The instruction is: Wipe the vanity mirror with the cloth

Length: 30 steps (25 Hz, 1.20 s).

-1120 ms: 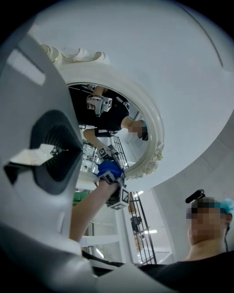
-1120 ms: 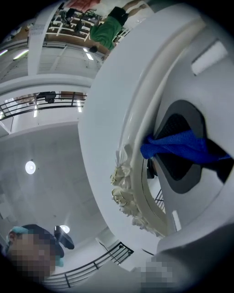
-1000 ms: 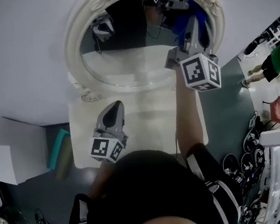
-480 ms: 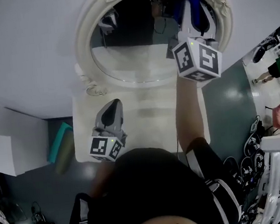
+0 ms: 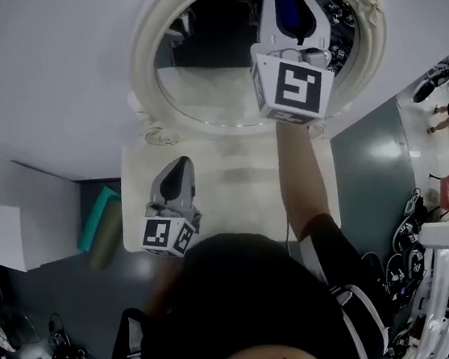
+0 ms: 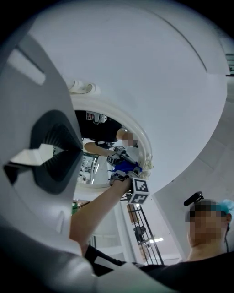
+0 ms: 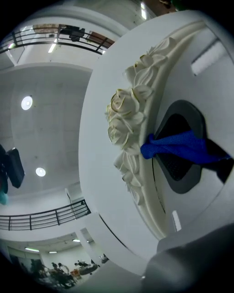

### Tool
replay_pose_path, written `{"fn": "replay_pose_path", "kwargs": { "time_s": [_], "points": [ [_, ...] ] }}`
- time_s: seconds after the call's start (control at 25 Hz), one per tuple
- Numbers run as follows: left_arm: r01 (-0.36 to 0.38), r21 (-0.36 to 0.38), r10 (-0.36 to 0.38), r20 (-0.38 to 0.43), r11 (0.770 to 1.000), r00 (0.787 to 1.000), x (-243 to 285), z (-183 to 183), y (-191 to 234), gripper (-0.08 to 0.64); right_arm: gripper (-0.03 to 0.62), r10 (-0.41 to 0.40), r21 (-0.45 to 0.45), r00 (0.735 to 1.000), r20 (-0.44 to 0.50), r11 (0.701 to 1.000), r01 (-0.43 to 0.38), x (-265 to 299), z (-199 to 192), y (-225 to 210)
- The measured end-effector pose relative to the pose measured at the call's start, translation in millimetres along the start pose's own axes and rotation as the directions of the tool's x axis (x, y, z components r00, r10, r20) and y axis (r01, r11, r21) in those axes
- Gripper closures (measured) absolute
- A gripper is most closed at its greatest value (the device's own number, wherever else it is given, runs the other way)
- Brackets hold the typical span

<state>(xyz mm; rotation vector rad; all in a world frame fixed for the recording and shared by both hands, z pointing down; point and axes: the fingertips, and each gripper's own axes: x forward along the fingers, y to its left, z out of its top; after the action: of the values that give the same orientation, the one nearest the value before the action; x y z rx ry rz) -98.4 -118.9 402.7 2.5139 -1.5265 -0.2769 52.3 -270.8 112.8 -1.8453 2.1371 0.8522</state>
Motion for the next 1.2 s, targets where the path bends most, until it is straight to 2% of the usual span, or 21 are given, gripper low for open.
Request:
{"fn": "replay_pose_path", "kwargs": {
  "time_s": [0.12,0.32,0.48,0.76,0.92,1.2],
  "points": [
    [-0.013,0.002,0.013,-0.005,1.000,1.000,-4.2,-2.3,5.4,0.549,0.532,0.053,-0.089,0.999,0.013,0.995,-0.052,3.8,1.4,24.7],
    [-0.036,-0.011,0.036,-0.007,0.999,0.999,-10.7,-0.3,12.5,0.549,0.532,0.126,-0.154,0.992,0.005,0.980,-0.123,4.3,2.5,60.2],
    [-0.054,-0.021,0.054,-0.004,0.998,0.999,-12.5,-2.1,18.9,0.549,0.532,0.203,-0.217,0.979,-0.026,0.955,-0.204,1.5,-8.0,90.5],
    [-0.090,-0.022,0.090,-0.007,0.996,0.996,-23.3,0.8,31.3,0.549,0.532,0.259,-0.298,0.965,-0.033,0.919,-0.257,-7.0,-21.5,134.7],
    [-0.112,-0.039,0.112,-0.006,0.993,0.994,-25.9,-2.8,37.8,0.549,0.532,0.299,-0.384,0.953,-0.045,0.876,-0.293,-15.0,-41.3,163.7],
    [-0.152,-0.034,0.151,-0.023,0.988,0.988,-39.9,-8.5,49.8,0.549,0.532,0.408,-0.477,0.903,-0.134,0.773,-0.419,-48.4,-101.0,223.3]
  ]
}}
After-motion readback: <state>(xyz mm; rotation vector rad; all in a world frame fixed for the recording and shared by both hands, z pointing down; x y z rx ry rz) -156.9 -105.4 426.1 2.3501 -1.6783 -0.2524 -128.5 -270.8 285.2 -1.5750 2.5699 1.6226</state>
